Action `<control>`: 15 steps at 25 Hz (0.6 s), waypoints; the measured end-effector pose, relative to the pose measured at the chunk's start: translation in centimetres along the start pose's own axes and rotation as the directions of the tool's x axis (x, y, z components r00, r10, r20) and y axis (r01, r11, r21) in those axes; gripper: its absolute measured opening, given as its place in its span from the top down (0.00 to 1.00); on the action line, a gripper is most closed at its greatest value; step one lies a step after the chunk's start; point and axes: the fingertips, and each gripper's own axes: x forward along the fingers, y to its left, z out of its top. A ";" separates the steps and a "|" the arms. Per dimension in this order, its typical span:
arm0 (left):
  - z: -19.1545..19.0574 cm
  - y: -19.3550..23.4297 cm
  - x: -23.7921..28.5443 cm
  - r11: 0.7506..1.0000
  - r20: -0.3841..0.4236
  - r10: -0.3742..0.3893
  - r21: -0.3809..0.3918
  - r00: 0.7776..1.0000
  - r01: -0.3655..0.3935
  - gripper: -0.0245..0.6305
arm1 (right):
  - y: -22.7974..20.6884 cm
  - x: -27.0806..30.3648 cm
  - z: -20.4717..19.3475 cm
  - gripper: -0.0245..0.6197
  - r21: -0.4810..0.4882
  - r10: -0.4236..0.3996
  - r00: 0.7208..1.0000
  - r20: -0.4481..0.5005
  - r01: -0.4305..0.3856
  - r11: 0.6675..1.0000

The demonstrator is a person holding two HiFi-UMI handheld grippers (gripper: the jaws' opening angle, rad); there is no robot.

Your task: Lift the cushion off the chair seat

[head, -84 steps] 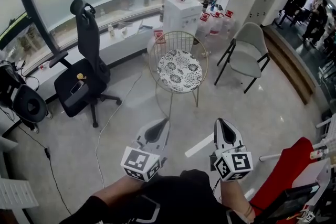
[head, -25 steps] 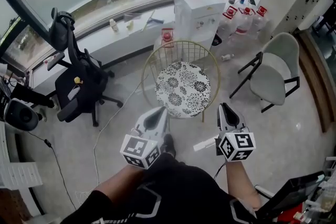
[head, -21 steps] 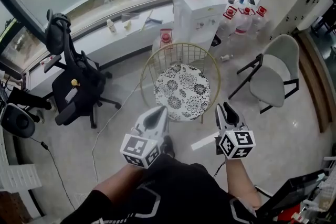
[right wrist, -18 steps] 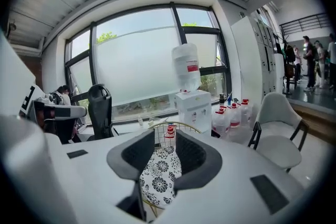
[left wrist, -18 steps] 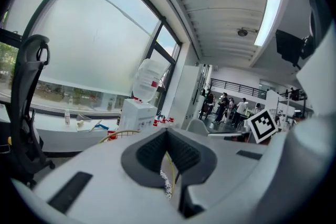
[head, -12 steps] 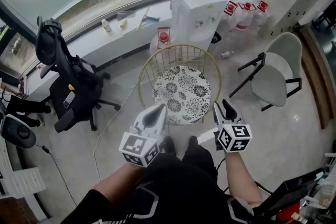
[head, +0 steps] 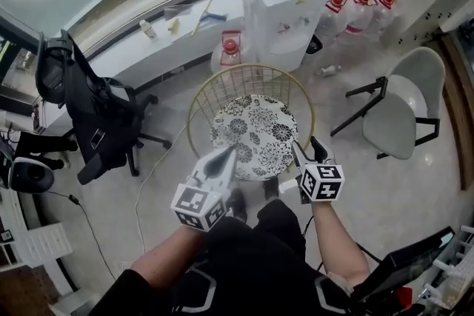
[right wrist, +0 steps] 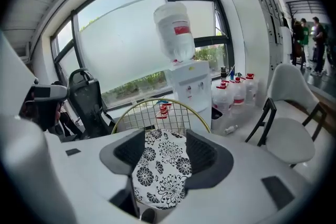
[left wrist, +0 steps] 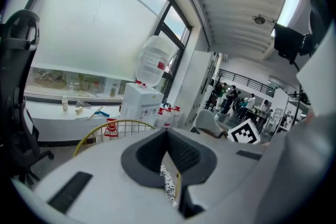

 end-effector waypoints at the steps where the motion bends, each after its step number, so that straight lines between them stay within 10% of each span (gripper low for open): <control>1: -0.4 0.2 0.7 1.000 -0.012 0.008 -0.006 1.000 -0.008 0.96 | -0.6 0.8 -0.3 0.57 0.006 0.003 1.000 -0.016 -0.003 1.000; 15: -8.3 3.6 10.0 0.996 -0.180 0.017 -0.083 0.984 -0.033 0.96 | -5.9 11.6 -8.2 0.47 0.038 -0.009 0.969 -0.248 0.019 0.999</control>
